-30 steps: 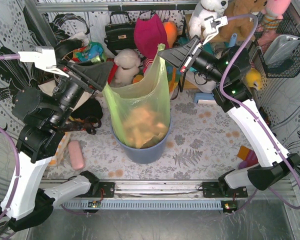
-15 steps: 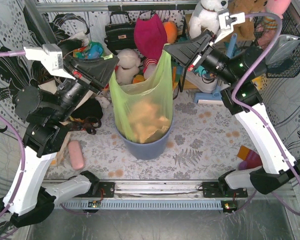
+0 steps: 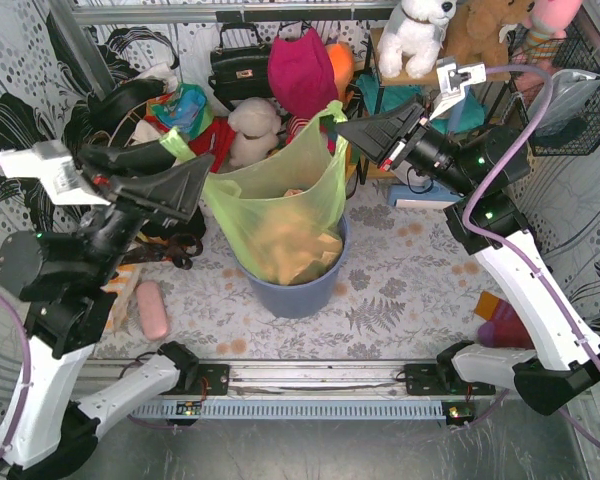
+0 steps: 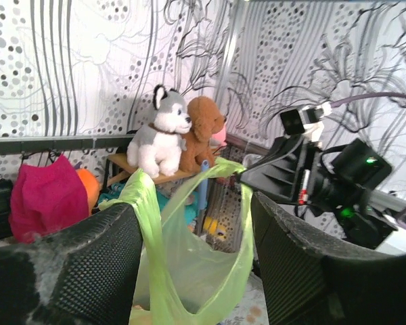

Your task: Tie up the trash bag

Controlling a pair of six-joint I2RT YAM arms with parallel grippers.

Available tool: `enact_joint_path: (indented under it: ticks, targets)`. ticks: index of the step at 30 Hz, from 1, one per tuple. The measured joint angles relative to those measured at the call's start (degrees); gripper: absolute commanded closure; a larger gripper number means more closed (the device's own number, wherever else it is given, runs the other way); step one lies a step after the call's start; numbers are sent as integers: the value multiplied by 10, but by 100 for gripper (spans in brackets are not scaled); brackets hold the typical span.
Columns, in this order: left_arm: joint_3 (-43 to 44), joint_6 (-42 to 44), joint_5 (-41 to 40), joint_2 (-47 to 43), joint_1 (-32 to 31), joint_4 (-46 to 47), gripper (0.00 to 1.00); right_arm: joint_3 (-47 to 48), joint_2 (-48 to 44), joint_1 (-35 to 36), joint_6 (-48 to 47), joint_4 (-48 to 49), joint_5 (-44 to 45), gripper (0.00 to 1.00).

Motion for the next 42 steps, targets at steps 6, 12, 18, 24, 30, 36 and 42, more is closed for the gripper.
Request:
enact_joint_path:
  ticks: [6,12,18,24,30,36,42]
  targets:
    - [21,-47,60,-27,0,-9,25,-1,-1,0,-2,-4,0,100]
    - [110,-78,115,26,0,-56,24,-1,-1,0,-2,-4,0,100]
    - [129,-77,82,64,0,-145,21,0,-2,0,-7,-6,0,53]
    - [108,-75,48,69,0,-217,16,22,0,0,-25,-57,9,43]
    - [112,-70,33,65,0,-261,10,108,32,0,-49,-159,35,39]
    - [160,-60,20,63,0,-307,3,156,68,0,-60,-229,17,43]
    - [196,-57,20,62,0,-338,1,206,94,0,-78,-306,-15,47]
